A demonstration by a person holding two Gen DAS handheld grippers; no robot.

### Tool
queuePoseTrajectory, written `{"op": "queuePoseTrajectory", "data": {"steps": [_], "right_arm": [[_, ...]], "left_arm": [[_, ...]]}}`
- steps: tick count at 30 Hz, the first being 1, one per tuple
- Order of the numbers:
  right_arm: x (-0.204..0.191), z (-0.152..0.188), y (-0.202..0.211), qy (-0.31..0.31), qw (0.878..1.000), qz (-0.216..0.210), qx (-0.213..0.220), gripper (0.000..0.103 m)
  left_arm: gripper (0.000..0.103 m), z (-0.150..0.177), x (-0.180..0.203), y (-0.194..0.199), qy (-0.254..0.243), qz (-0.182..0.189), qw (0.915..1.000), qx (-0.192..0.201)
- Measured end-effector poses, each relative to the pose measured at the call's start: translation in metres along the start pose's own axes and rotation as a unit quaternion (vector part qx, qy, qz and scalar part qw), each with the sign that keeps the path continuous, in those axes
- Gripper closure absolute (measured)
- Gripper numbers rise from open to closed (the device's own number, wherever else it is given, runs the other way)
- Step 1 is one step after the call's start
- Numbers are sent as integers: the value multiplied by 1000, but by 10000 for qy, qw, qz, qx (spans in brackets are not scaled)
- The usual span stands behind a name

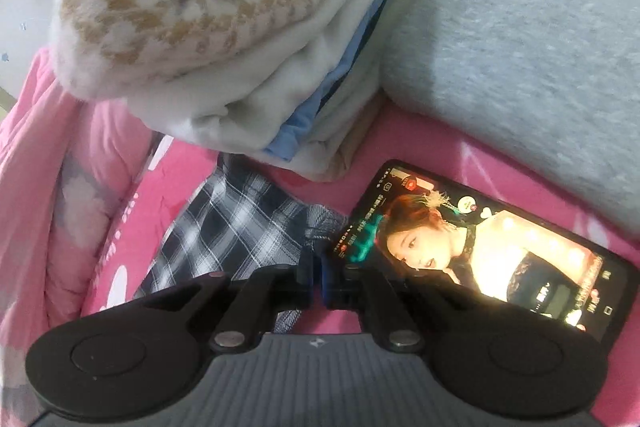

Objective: Fold clothes

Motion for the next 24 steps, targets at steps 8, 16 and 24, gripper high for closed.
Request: {"op": "queuePoseTrajectory", "data": {"steps": [8, 16, 24], "right_arm": [[-23, 3, 9, 1042, 9937, 377, 183, 98], [-20, -3, 31, 1229, 9863, 940, 566, 63], [-146, 97, -8, 3033, 9425, -990, -998, 63]], "left_arm": [[33, 0, 0, 1, 22, 11, 10000, -12], [33, -1, 1, 1, 36, -4, 10000, -9], [33, -26, -11, 24, 323, 51, 9995, -8]]}}
Point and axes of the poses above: each gripper's, at about its wrist camera, not at the fingertips, and y roughly against the way its jaws point, x to its right, z to its underside, the point moved 5 cm from there along -y, roughly the way its jaws point, and after that the axes turned 12 degrees about -z, right-handed, at the moved point
